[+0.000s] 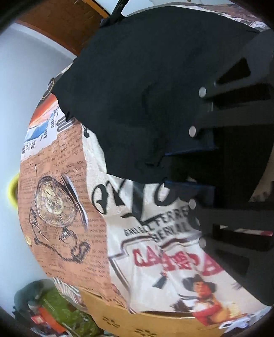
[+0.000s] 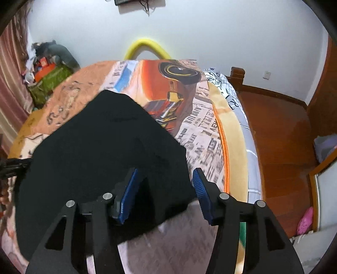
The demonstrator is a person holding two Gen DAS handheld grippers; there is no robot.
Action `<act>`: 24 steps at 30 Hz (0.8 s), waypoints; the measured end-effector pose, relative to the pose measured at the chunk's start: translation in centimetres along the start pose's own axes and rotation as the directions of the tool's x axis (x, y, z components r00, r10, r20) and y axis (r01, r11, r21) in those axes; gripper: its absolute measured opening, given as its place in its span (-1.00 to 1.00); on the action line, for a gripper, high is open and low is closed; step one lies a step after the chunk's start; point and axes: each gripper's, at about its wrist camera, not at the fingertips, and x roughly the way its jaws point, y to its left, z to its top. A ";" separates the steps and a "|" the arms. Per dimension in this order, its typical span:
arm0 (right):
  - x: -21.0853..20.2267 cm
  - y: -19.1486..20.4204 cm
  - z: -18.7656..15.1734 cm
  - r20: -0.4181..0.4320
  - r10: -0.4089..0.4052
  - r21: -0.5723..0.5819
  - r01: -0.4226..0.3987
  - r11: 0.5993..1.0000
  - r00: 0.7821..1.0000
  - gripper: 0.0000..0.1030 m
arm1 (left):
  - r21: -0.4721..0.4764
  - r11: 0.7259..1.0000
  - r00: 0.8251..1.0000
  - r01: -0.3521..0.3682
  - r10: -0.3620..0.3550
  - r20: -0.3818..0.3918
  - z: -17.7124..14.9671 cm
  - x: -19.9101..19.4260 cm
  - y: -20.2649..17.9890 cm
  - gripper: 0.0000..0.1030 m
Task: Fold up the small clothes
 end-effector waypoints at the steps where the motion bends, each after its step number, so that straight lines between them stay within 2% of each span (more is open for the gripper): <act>1: -0.8 0.3 -0.4 0.002 0.022 0.002 -0.022 1.000 1.000 -0.02 | -0.010 1.000 1.000 -0.007 0.007 -0.001 -0.4 -0.4 0.0 -0.64; 4: -2.5 1.5 -1.7 -0.005 0.092 0.010 -0.092 0.996 0.996 0.11 | -0.035 0.999 0.999 -0.030 0.030 -0.012 -2.3 -1.9 0.1 -0.66; 7: -3.9 3.6 -3.7 -0.015 0.154 -0.013 -0.155 0.988 0.988 0.13 | -0.044 0.998 0.999 -0.043 0.042 -0.025 -4.6 -3.7 0.1 -0.67; 13: -4.6 8.5 -8.3 -0.103 0.259 -0.050 -0.265 0.963 0.960 0.14 | -0.047 0.999 0.999 -0.027 0.025 -0.048 -9.6 -7.3 -0.7 -0.68; 17: -3.7 11.2 -11.2 -0.175 0.304 -0.053 -0.317 0.947 0.937 0.14 | -0.037 0.999 0.997 0.009 -0.012 -0.080 -13.4 -8.6 -2.4 -0.68; 19: -3.1 12.1 -12.6 -0.212 0.311 -0.041 -0.326 0.944 0.926 0.14 | -0.029 0.999 0.997 0.017 -0.019 -0.075 -14.6 -9.2 -3.1 -0.68; 22: -2.5 12.6 -13.5 -0.214 0.271 -0.054 -0.289 0.956 0.938 0.17 | -0.058 0.997 0.996 0.059 -0.063 -0.070 -16.4 -10.3 -3.8 -0.68; 23: -2.5 12.4 -13.5 -0.211 0.270 -0.051 -0.286 0.957 0.940 0.12 | -0.065 0.996 0.995 0.066 -0.071 -0.067 -16.9 -10.7 -4.0 -0.68; 24: -2.7 12.1 -13.4 -0.205 0.269 -0.045 -0.283 0.958 0.941 -0.04 | -0.068 0.995 0.995 0.072 -0.076 -0.065 -17.2 -11.0 -4.1 -0.68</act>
